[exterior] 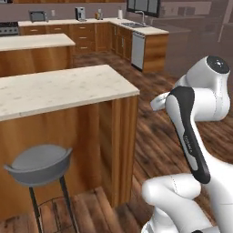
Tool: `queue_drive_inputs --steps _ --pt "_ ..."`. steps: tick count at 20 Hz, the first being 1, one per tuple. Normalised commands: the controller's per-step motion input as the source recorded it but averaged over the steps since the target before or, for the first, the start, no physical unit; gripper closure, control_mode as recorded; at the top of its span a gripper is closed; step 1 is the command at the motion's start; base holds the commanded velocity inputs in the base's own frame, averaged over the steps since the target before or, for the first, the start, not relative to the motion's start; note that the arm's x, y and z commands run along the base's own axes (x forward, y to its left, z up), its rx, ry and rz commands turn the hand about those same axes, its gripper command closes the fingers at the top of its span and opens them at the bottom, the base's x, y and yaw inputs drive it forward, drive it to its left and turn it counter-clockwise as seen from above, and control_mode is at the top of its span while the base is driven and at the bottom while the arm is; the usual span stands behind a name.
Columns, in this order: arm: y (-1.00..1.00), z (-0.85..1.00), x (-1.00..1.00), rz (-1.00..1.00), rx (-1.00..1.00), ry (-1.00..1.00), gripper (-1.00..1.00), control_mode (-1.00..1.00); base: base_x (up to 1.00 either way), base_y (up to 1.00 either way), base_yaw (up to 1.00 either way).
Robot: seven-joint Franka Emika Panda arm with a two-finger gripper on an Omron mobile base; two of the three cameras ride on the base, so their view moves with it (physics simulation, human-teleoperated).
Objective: Take the cheese, chicken drumstick, and carrot from the fridge and place them on the plate on the dining counter to create an appetizer plate.
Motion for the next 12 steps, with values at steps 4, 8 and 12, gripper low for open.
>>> queue_drive_inputs --steps 4,8,12 --pt "0.00 0.00 0.00 0.00 0.00 0.00 -1.00 1.00 0.00 -1.00 -0.08" --pt "0.00 0.00 0.00 0.00 0.00 0.00 -1.00 1.00 0.00 -1.00 -0.09" --pt "0.00 0.00 0.00 0.00 0.00 0.00 -1.00 1.00 0.11 -1.00 -0.09"
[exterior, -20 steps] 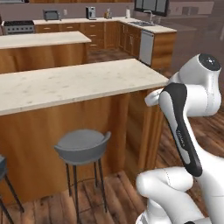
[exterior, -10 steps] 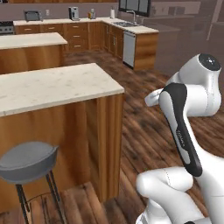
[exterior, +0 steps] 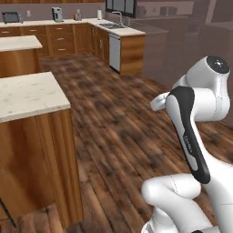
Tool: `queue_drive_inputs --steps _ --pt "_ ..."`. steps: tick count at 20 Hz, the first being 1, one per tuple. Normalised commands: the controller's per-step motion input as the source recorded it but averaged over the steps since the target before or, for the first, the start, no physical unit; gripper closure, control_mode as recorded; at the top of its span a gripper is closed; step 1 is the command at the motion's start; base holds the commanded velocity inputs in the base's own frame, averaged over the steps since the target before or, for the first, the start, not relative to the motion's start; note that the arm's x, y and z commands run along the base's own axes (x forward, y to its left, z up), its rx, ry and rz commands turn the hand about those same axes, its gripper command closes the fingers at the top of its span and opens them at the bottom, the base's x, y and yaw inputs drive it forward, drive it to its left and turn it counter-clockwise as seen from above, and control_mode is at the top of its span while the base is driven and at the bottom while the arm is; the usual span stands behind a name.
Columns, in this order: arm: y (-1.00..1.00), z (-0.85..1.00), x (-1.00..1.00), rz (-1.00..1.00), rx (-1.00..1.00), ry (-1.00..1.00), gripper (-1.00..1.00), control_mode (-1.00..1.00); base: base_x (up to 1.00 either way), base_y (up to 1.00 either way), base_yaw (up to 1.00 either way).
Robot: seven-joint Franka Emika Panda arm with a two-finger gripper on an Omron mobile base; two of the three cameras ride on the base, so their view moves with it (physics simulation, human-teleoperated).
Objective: Take the cheese, chicken drumstick, and carrot from the fridge and place them on the plate on the dining counter to create an appetizer plate.
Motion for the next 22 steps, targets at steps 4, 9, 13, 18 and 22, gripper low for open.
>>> queue_drive_inputs --steps 4,9,13,18,22 --pt "0.00 0.00 0.00 0.00 0.00 0.00 -1.00 1.00 0.58 -0.78 -0.13" --pt "0.00 0.00 0.00 0.00 0.00 0.00 -1.00 1.00 1.00 -0.02 -0.08" --pt "0.00 0.00 0.00 0.00 0.00 0.00 -1.00 1.00 1.00 0.28 -0.01" --pt "0.00 0.00 0.00 0.00 0.00 0.00 -1.00 1.00 1.00 0.33 0.00" --pt "0.00 0.00 0.00 0.00 0.00 0.00 -1.00 1.00 1.00 0.09 -0.01"
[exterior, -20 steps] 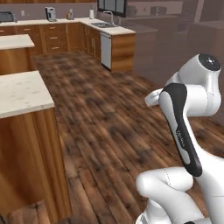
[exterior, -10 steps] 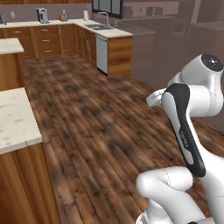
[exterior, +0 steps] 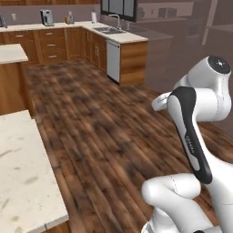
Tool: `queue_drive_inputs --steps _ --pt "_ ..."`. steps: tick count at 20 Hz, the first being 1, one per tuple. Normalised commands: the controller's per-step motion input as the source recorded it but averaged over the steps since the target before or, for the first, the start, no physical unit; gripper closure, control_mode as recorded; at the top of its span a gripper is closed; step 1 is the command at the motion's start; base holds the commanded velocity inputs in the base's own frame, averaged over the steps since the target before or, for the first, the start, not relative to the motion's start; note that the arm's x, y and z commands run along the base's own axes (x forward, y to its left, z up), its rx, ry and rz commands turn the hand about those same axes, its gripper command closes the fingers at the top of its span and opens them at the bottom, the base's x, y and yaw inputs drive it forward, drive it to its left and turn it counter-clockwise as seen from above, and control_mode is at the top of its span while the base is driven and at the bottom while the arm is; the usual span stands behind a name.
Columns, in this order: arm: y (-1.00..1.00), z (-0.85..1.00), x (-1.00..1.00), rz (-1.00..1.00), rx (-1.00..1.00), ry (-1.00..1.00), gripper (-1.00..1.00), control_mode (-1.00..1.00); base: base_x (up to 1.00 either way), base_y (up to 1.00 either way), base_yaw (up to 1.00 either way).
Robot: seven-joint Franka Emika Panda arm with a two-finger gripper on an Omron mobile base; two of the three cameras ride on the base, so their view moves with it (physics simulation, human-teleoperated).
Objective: Take the cheese, chicken drumstick, and carrot from the fridge and place them on the plate on the dining counter to create an appetizer plate.
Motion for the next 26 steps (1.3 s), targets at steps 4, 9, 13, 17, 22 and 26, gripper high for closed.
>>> queue_drive_inputs --steps 4,9,13,17,22,26 --pt "0.00 0.00 0.00 0.00 0.00 0.00 -1.00 1.00 1.00 0.00 0.00" --pt "0.00 0.00 0.00 0.00 0.00 0.00 -1.00 1.00 1.00 0.00 0.00" --pt "0.00 0.00 0.00 0.00 0.00 0.00 -1.00 1.00 1.00 0.00 -0.05" --pt "0.00 0.00 0.00 0.00 0.00 0.00 -1.00 1.00 1.00 0.00 -0.10" --pt "0.00 0.00 0.00 0.00 0.00 0.00 -1.00 1.00 1.00 0.00 -0.09" --pt "0.00 0.00 0.00 0.00 0.00 0.00 -1.00 1.00 0.99 -0.04 0.05"
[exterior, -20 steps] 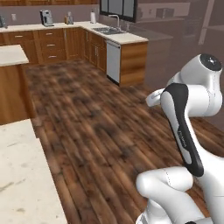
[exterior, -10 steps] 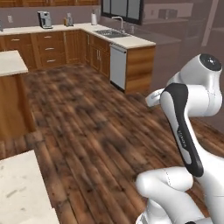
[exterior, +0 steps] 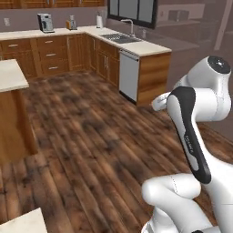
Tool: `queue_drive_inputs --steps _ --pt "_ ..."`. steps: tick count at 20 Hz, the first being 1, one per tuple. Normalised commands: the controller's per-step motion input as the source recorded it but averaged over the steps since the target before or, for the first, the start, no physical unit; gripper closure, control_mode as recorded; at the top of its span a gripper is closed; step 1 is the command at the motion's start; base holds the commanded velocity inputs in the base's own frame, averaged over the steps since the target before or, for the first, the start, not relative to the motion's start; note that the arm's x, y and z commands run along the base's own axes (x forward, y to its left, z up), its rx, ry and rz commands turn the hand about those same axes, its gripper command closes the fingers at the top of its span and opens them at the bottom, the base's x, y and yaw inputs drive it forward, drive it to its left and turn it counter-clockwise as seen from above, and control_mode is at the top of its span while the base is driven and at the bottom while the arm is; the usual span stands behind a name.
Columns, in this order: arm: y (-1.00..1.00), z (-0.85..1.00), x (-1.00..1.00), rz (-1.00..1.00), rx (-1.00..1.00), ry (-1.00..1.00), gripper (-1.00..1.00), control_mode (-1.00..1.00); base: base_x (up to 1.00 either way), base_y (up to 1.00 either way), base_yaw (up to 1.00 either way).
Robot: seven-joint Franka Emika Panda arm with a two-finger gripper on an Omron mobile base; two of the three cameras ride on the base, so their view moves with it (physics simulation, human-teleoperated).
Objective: Take the cheese, chicken drumstick, and carrot from the fridge and place them on the plate on the dining counter to create an appetizer plate.
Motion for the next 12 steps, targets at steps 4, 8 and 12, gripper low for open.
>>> queue_drive_inputs --steps 4,8,12 --pt "0.00 0.00 0.00 0.00 0.00 0.00 -1.00 1.00 0.91 -0.04 0.37" --pt "0.00 0.00 0.00 0.00 0.00 0.00 -1.00 1.00 0.84 -0.01 0.49" --pt "0.00 0.00 0.00 0.00 0.00 0.00 -1.00 1.00 0.68 0.00 0.56"
